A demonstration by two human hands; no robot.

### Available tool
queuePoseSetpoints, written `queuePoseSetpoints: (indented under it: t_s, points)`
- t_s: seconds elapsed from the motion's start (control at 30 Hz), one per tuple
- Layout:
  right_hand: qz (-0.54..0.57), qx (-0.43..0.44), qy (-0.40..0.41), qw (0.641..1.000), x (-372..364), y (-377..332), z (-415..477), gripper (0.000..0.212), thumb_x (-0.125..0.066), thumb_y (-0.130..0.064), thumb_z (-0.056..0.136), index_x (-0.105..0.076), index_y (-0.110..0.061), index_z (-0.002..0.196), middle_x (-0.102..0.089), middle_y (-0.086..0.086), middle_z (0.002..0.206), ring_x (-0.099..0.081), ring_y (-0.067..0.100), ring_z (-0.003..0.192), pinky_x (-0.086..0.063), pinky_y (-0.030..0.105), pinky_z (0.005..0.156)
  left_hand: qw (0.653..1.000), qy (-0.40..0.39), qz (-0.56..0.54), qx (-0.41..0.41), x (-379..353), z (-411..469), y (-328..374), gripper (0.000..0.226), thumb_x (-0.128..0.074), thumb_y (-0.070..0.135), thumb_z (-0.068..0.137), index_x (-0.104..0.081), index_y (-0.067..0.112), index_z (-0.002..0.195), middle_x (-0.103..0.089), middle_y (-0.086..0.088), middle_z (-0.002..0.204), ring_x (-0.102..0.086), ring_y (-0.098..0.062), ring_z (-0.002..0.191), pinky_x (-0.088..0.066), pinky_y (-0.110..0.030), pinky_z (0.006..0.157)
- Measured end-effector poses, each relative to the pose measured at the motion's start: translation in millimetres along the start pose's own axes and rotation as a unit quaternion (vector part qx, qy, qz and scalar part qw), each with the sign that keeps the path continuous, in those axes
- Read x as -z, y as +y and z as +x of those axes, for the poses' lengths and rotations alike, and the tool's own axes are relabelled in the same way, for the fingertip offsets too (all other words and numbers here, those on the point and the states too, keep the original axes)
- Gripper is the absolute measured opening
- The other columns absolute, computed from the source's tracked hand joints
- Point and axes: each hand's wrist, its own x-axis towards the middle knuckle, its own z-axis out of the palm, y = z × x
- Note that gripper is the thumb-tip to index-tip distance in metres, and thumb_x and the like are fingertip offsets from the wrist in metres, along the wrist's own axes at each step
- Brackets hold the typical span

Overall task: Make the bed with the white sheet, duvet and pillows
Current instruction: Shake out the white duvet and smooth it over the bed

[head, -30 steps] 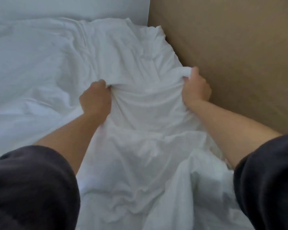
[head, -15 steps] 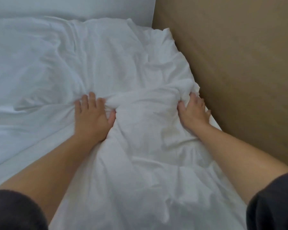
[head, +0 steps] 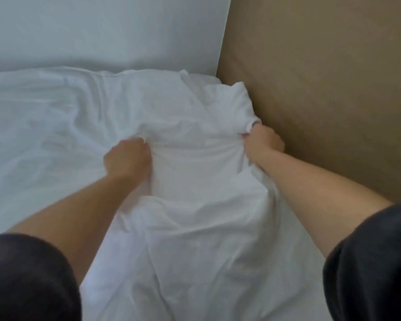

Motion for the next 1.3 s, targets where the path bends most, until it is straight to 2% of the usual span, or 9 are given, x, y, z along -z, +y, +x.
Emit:
queuePoseSetpoints:
  t_s: [0.17,0.33,0.6,0.73,0.83,0.93,1.07,1.23,1.3]
  points:
    - [0.111,0.044,0.139,0.983,46,-65,72,0.036,-0.042,-0.029,0.103,-0.046,-0.018,0.137,-0.053,0.006,0.137,-0.05,0.027,0.126,-0.041,0.037,0.093,0.989,0.138,-0.053,0.03,40,83,6,0.043,-0.03,0.033,0.103,-0.058,0.002,0.113,-0.057,-0.025,0.117,-0.052,-0.043,0.112,-0.042,-0.048,0.09]
    - [-0.001,0.02,0.006,1.0,-66,-49,76,0.065,-0.033,-0.049,0.099,-0.033,-0.004,0.146,-0.04,0.016,0.148,-0.034,0.033,0.135,-0.025,0.048,0.111,0.997,0.001,0.068,-0.045,-53,80,-14,0.056,-0.034,0.048,0.096,-0.038,0.01,0.138,-0.014,-0.013,0.159,-0.009,-0.034,0.147,-0.008,-0.06,0.114]
    - [0.074,0.066,0.157,0.983,-113,-32,80,0.063,-0.037,-0.052,0.089,-0.063,0.002,0.109,-0.064,0.021,0.108,-0.053,0.036,0.112,-0.028,0.046,0.111,0.988,0.056,-0.136,-0.041,-13,154,27,0.041,-0.044,0.044,0.092,-0.05,0.012,0.118,-0.05,-0.012,0.124,-0.056,-0.036,0.107,-0.045,-0.045,0.091]
    - [0.124,0.085,0.173,0.973,-117,-28,79,0.066,-0.037,-0.054,0.086,-0.064,0.001,0.111,-0.064,0.019,0.108,-0.055,0.033,0.112,-0.03,0.045,0.113,0.989,-0.055,-0.082,-0.109,-5,221,96,0.069,-0.055,0.047,0.091,-0.029,0.016,0.147,-0.038,-0.012,0.147,-0.047,-0.036,0.127,-0.039,-0.044,0.103]
    - [0.166,0.084,0.193,0.963,-120,-27,81,0.065,-0.044,-0.053,0.084,-0.063,0.002,0.112,-0.064,0.019,0.107,-0.056,0.033,0.112,-0.03,0.045,0.113,0.983,-0.134,0.022,-0.125,-29,234,125,0.068,-0.056,0.058,0.088,-0.041,0.014,0.138,-0.051,-0.02,0.136,-0.049,-0.04,0.123,-0.04,-0.042,0.098]
    - [0.211,0.105,0.21,0.949,-123,-22,78,0.066,-0.05,-0.055,0.082,-0.06,0.002,0.113,-0.063,0.019,0.108,-0.057,0.035,0.111,-0.034,0.048,0.111,0.99,-0.019,0.037,-0.136,-38,224,115,0.039,-0.053,0.045,0.093,-0.057,0.012,0.114,-0.06,-0.021,0.12,-0.055,-0.041,0.112,-0.044,-0.041,0.084]
    - [0.25,0.125,0.157,0.947,-116,-18,72,0.084,-0.043,-0.057,0.08,-0.033,-0.008,0.148,-0.041,0.01,0.15,-0.035,0.024,0.14,-0.013,0.042,0.121,0.983,0.159,-0.089,-0.01,38,272,100,0.038,-0.045,0.032,0.095,-0.053,0.004,0.12,-0.053,-0.028,0.125,-0.05,-0.048,0.117,-0.042,-0.048,0.096]
    - [0.16,0.139,0.166,0.963,-120,-20,74,0.082,-0.035,-0.062,0.084,-0.034,-0.014,0.15,-0.042,0.007,0.151,-0.035,0.027,0.14,-0.019,0.049,0.117,0.991,-0.131,0.001,-0.03,-36,242,103,0.074,-0.04,0.049,0.099,-0.004,0.015,0.155,0.003,-0.022,0.159,-0.004,-0.045,0.145,-0.005,-0.05,0.117]
    - [0.118,0.129,0.182,0.968,-126,-18,79,0.078,-0.033,-0.063,0.085,-0.039,-0.015,0.147,-0.047,0.007,0.146,-0.041,0.028,0.136,-0.026,0.051,0.113,0.989,-0.142,-0.034,-0.027,-58,235,98,0.08,-0.036,0.056,0.097,0.007,0.019,0.154,0.013,-0.018,0.16,0.002,-0.041,0.147,-0.002,-0.047,0.118]
